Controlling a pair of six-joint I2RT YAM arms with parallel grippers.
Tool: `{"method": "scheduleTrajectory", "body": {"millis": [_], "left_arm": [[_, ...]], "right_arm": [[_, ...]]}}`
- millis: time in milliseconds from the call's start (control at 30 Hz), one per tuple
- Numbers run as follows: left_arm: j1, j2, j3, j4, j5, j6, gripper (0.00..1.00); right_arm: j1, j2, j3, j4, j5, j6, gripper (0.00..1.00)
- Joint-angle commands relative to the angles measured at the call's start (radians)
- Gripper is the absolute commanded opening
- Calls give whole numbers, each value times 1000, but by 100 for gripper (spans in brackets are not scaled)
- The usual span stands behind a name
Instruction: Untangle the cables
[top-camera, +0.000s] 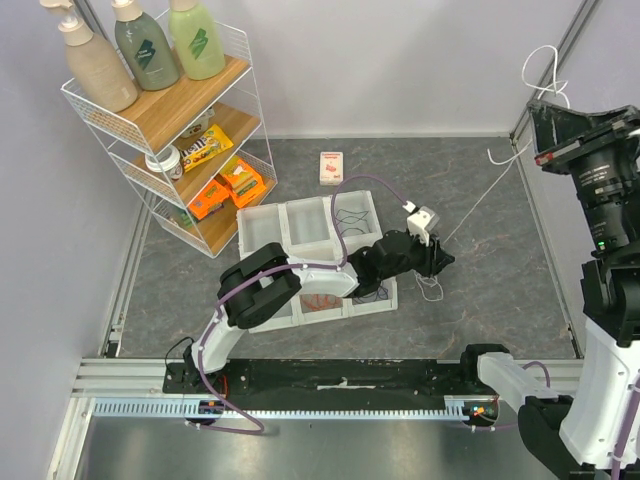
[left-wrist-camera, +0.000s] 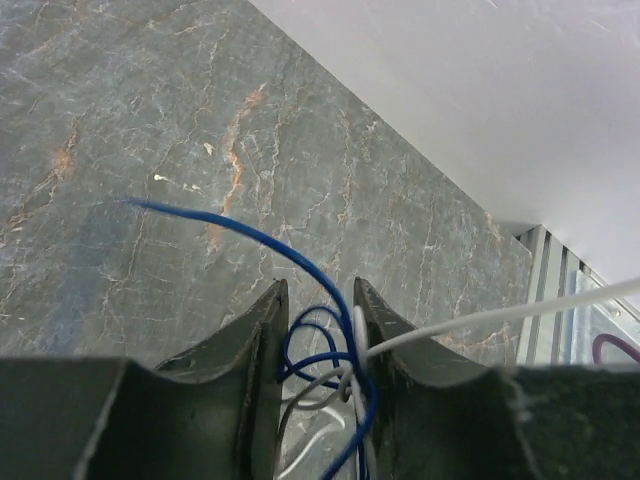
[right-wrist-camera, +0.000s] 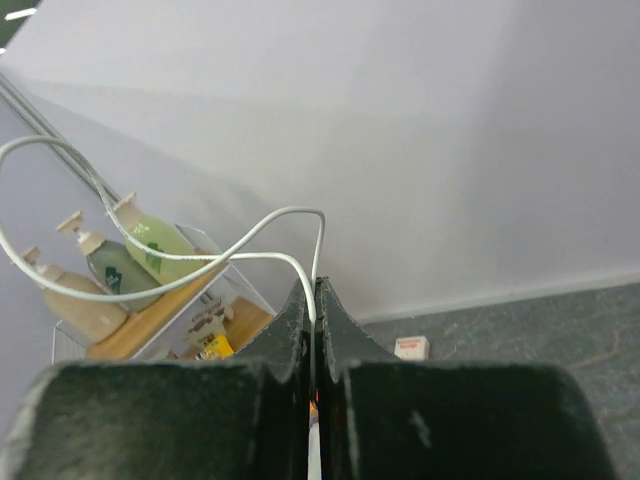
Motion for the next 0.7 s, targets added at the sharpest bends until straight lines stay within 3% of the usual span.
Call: {"method": "scheduleTrajectory", "body": {"millis": [0,367,667], "left_arm": [[7,18,-43,129,25,15,40],[16,33,-63,163,56,-18,43],[21,25,-91,199,51,-35,35]], "right_arm": [[-4,25,118,66,54,6,0],[-3,140,414,110,160,-24,0],[-3,117,403,204,315,-112,0]]}}
